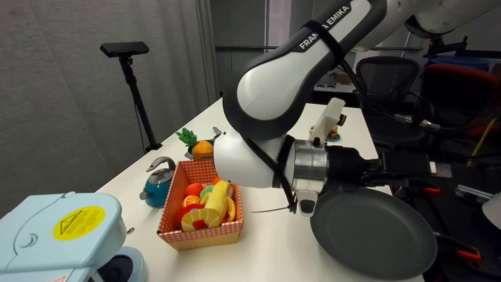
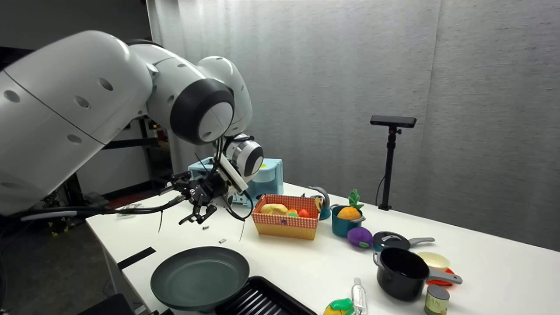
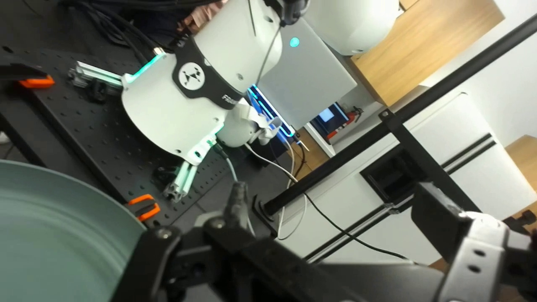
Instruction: Pick the plate and move it to the bottom of the table
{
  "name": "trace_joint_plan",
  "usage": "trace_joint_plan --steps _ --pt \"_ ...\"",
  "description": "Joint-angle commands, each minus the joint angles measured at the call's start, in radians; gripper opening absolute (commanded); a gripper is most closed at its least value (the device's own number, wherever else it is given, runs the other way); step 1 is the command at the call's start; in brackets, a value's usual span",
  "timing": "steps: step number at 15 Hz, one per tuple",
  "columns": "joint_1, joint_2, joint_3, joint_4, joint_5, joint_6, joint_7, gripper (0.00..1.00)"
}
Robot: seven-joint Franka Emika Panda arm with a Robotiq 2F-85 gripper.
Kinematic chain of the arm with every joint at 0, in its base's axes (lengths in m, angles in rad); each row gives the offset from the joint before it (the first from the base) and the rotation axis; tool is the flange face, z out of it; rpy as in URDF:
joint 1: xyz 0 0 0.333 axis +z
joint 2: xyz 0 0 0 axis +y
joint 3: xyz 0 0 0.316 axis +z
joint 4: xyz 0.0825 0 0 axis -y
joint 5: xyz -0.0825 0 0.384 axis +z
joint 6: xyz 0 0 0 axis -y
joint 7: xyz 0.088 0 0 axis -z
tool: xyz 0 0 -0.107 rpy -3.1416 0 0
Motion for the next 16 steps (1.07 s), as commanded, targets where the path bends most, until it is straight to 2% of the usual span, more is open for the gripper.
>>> trace_joint_plan --steps 1,2,3,4,11,14,16 --pt "0.095 -0.109 -0.110 0.033 -0.099 -0.007 -0.138 1.00" --pt "0.115 -0.115 -0.139 0.038 -0.118 -0.007 -0.166 1.00" --pt "0.063 -0.086 -0.070 0.052 -0.174 -0.007 -0.129 1.00" --pt "0.164 -0.123 -0.192 0.080 -0.186 0.010 -0.186 1.00" --pt "0.271 -0.153 -0.355 0.062 -0.438 0.277 -0.209 1.00" --pt "0.285 -0.182 -0.401 0.034 -0.511 0.421 -0.197 1.00" --pt "0.275 -0.217 -0.418 0.003 -0.522 0.540 -0.194 1.00"
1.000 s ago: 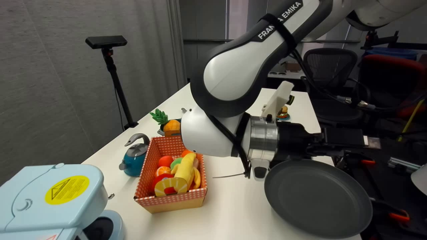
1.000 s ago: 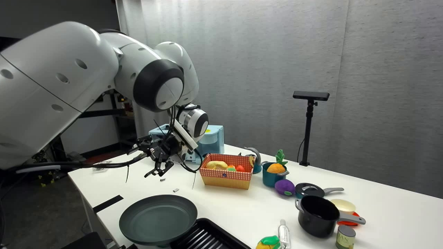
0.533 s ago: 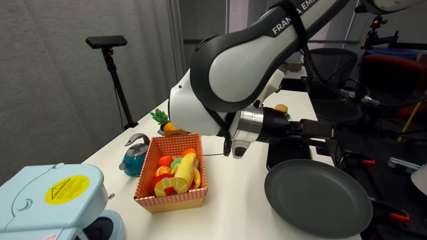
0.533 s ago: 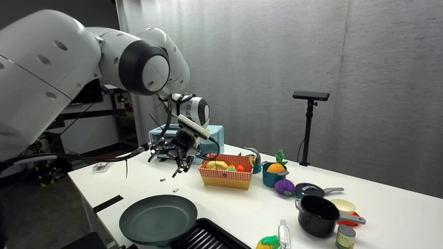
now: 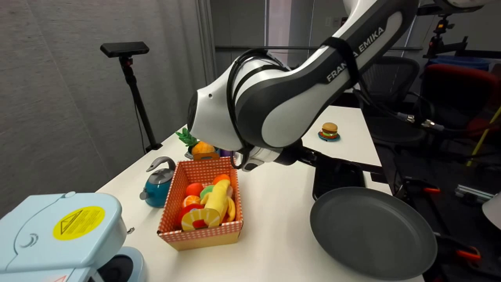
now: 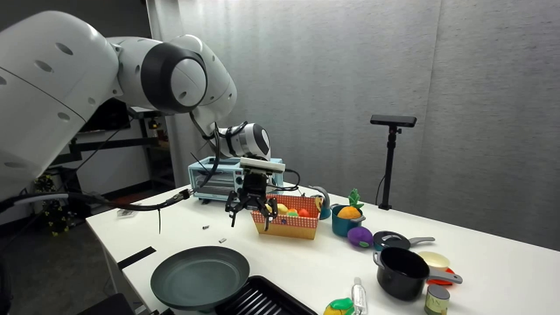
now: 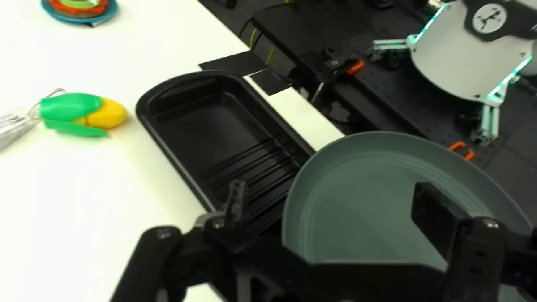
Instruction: Pick the plate and move it to the bottom of the table
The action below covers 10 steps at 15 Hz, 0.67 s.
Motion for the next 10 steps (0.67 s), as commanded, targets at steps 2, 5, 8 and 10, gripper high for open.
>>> trace_joint_plan --steps 2,5,8,10 --pt "-0.016 -0.128 -0.048 -0.116 0.006 0.267 -0.023 1.00" --pt "-0.041 -0.229 -0.067 -0.246 0.020 0.474 -0.033 1.00" --pt "-0.059 -0.338 -0.090 -0.389 0.020 0.631 -0.071 1.00" --pt "-0.070 -0.405 -0.106 -0.468 0.029 0.691 -0.101 1.00"
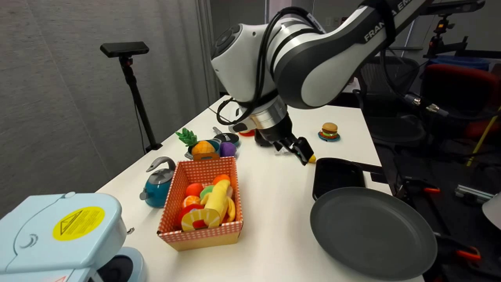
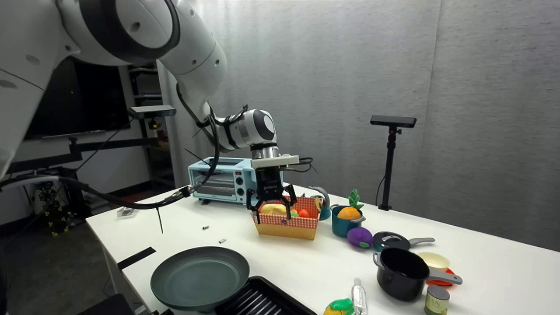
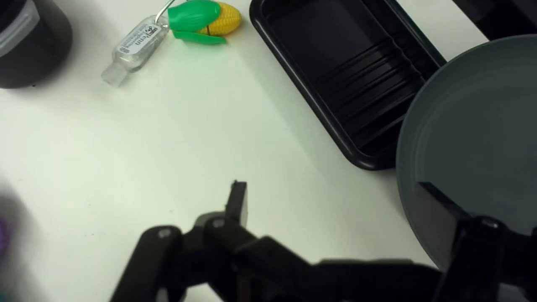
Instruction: Pick the plate and move it to the bottom of the table
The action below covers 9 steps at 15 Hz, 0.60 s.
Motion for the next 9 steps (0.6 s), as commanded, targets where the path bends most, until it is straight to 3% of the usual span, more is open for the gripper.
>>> trace_joint_plan --steps 1,4,9 --pt "-0.029 -0.178 -0.027 -0.209 0.034 0.135 -0.072 1.00" --pt "-0.033 -0.273 -0.047 -0.308 0.058 0.167 -0.126 1.00" --pt "-0.030 -0.432 -0.089 -0.414 0.095 0.124 -0.250 1.00"
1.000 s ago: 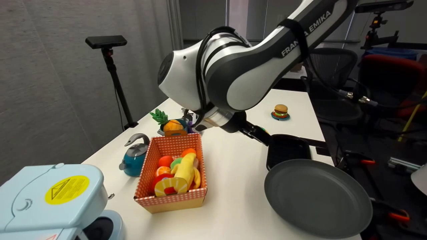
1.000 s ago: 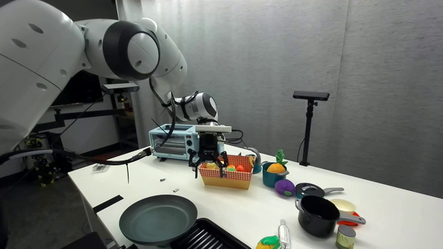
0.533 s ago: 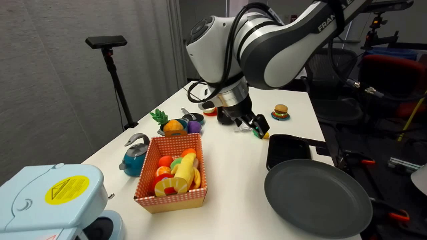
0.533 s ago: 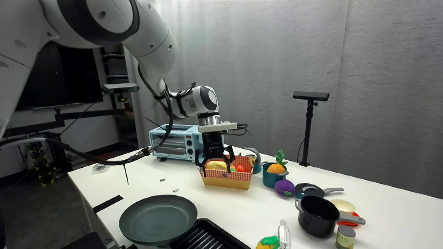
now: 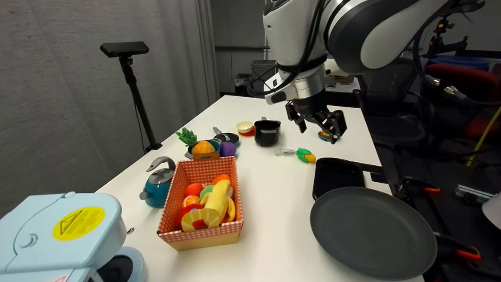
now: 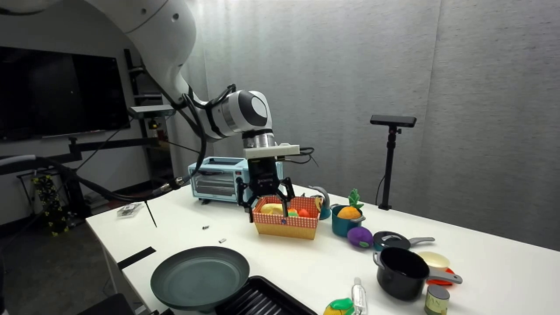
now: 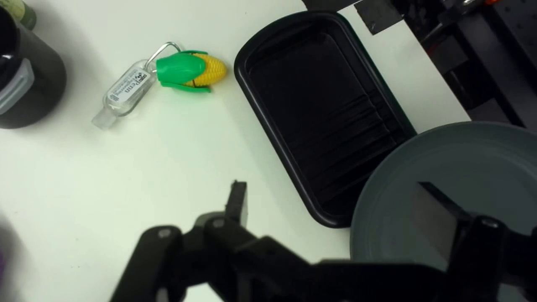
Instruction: Pick the plate and move it to the bottom of the table
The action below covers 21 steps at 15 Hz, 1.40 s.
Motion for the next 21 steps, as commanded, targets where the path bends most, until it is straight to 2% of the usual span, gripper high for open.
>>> trace_joint_plan --steps 1,5,6,9,21 --pt "-0.007 -0.161 -0.029 -0.113 0.035 0.000 -0.114 1.00" --pt "0.003 -0.264 -0.065 -0.148 0.025 -0.089 -0.232 1.00" --pt "0.015 -0.182 -0.064 -0.098 0.017 -0.057 -0.169 1.00" --pt "0.015 -0.232 -0.074 -0.118 0.017 -0.087 -0.207 1.00" --pt "0.015 -0.235 -0.074 -0.130 0.016 -0.088 -0.208 1.00"
